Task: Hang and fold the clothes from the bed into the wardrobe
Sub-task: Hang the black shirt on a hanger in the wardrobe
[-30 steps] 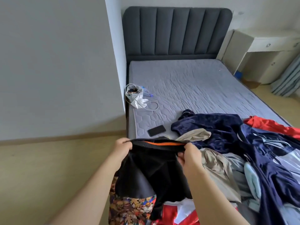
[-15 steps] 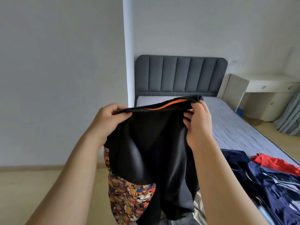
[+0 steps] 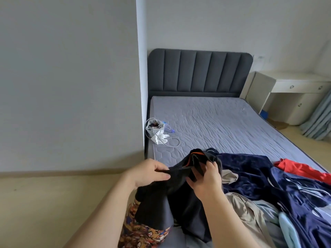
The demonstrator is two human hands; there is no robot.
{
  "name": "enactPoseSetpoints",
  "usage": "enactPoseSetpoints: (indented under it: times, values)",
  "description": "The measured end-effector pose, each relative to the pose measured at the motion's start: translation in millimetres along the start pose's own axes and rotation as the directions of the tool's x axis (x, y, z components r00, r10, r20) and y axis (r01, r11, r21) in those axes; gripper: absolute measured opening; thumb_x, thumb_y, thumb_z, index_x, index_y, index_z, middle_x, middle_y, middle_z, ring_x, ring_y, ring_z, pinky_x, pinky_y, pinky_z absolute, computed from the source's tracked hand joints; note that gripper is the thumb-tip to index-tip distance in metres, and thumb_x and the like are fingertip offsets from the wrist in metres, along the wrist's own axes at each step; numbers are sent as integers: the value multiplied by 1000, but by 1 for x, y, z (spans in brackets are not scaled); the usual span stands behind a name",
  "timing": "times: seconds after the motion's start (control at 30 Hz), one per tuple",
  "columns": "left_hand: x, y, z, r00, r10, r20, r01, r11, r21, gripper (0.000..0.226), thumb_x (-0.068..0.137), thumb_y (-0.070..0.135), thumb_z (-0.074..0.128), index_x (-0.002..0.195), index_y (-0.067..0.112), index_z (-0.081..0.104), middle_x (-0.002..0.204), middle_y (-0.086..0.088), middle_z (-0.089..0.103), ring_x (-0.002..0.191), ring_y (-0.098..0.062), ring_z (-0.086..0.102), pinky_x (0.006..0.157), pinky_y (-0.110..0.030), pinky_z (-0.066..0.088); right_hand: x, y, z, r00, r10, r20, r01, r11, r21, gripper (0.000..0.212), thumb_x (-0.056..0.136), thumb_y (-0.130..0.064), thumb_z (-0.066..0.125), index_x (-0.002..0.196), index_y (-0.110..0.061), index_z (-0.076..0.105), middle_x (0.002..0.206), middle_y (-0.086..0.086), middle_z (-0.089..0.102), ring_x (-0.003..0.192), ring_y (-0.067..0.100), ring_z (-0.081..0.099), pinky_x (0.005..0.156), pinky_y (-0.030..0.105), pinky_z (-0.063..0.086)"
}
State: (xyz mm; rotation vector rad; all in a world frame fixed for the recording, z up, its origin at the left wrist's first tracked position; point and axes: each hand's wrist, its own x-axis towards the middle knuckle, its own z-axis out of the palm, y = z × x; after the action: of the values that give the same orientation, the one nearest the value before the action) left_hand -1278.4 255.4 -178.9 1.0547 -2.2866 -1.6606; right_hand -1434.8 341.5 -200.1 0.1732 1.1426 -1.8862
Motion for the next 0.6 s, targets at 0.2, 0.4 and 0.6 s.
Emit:
enactPoseSetpoints:
  times: [0.2, 0.4, 0.6]
  values:
    - [1, -28, 11, 997, -71, 12, 69, 993, 101, 20, 77, 15, 73, 73, 34, 69, 75, 13, 67, 71, -5, 61, 73, -22, 50, 10, -1, -26, 975, -49, -216, 45, 999, -25, 27, 96, -21, 40, 118, -20, 56, 102, 3, 58, 76, 14, 55, 71, 30, 44]
    - [-2, -40, 4, 982, -123, -141, 150, 968, 202, 11, 82, 10, 68, 76, 13, 59, 71, -1, 56, 65, -13, 52, 59, -23, 38, 5, 18, -42, 834, -509, -213, 227, 668, -709, 22, 83, -25, 45, 66, -26, 59, 129, -8, 45, 114, 22, 42, 98, 45, 35]
    - [-21, -45, -21, 849, -103, -519, 152, 987, 53, 9, 87, 12, 61, 79, 11, 58, 72, -3, 55, 69, -19, 49, 61, -29, 35, 4, 28, -18, 914, -378, 146, 356, 578, -734, 27, 84, -7, 44, 60, -14, 36, 57, -2, 31, 60, 15, 30, 61, 30, 25]
